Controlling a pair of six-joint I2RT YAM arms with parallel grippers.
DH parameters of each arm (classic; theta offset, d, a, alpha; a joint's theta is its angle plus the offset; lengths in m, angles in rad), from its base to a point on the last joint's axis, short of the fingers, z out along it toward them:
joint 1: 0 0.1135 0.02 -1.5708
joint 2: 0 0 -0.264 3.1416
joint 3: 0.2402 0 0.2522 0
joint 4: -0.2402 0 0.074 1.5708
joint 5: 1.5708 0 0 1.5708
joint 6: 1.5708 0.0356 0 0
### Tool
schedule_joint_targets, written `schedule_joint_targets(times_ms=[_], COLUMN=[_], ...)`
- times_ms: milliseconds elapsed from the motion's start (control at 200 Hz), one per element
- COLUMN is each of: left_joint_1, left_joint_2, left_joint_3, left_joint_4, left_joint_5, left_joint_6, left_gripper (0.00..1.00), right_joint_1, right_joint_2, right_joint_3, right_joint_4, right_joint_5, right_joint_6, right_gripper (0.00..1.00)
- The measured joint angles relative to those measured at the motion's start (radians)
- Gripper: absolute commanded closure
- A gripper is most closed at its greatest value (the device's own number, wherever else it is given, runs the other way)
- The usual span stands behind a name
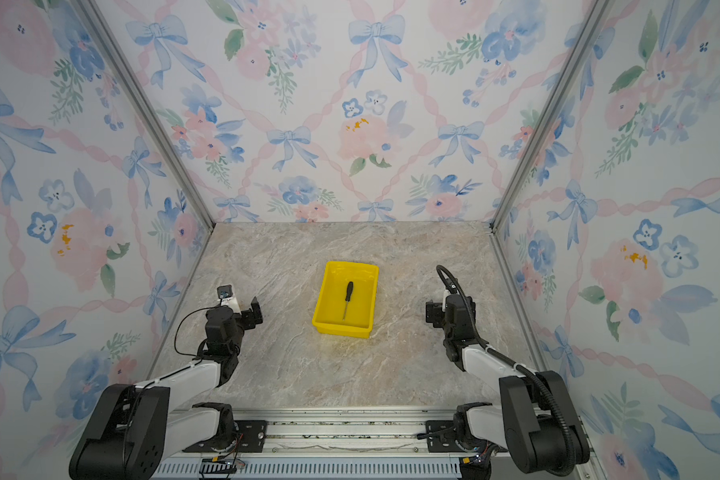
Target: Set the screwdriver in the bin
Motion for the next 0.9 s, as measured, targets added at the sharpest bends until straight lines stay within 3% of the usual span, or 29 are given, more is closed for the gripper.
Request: schedule_joint_targets(times_ms=[420,900], left_joint_1=[0.003,0.007], left_joint_2=[0.192,0.269], left_joint_3=[0.052,0.058], left_joint_4=[0.198,0.293], left_joint_5=[0.059,0.100], left_joint_6=[0.036,0.066], left_gripper=[0.03,0.02], right_joint_1=[-0.035,-0.058], right_joint_2=[0.212,0.246], right_joint_3=[0.082,0.032], right_joint_4=[0.206,0.365], right_joint_5=[-0.005,-0.027], right_joint_6=[0.003,0.007], right_gripper=[0.03,0.03])
